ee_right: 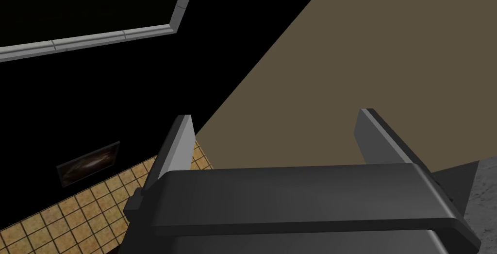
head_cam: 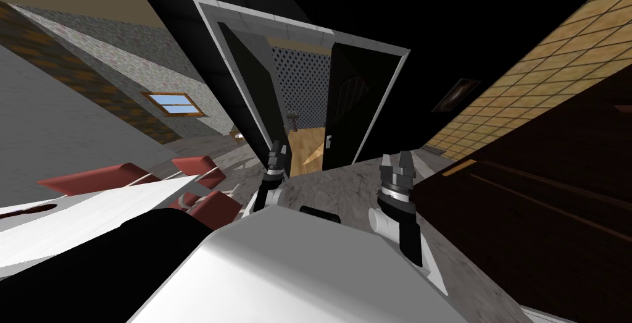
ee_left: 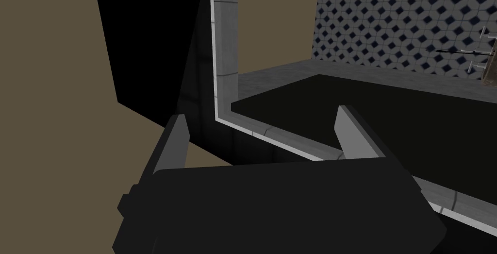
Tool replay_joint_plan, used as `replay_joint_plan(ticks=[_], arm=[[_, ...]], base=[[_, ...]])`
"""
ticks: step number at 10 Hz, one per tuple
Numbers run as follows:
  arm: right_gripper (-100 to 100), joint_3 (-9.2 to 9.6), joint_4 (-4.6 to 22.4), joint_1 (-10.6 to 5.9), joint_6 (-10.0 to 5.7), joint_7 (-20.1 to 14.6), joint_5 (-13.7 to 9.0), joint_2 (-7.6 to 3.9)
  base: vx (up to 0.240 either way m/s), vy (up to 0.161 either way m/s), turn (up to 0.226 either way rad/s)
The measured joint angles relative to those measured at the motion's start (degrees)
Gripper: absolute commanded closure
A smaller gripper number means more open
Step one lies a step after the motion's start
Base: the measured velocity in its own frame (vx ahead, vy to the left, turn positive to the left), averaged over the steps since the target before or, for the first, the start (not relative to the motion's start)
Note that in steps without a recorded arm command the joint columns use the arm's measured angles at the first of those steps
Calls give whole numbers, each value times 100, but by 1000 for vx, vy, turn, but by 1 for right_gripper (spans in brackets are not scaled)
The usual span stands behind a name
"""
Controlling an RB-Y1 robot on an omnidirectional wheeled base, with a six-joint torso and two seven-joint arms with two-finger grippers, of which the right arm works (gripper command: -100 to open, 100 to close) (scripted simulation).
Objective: Push the door open
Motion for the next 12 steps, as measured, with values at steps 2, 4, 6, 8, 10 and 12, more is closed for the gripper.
replay_joint_plan(ticks=[2, 4, 6, 8, 10, 12], arm=[[-100, 38, 271, -155, 32, -58, -3, -46], [-100, 60, 547, -256, -32, -98, -6, -77], [-100, 81, 787, -404, -13, -154, -11, -117], [-100, 120, 1101, -656, 43, -195, -3, -143], [-100, 151, 1416, -800, 35, -230, -1, -170], [-100, 207, 1779, -1023, 23, -315, -3, -217]], base=[[61, -18, 29], [53, -20, 40], [50, -15, 27], [62, -16, 40], [68, -18, 44], [82, -25, 51]])
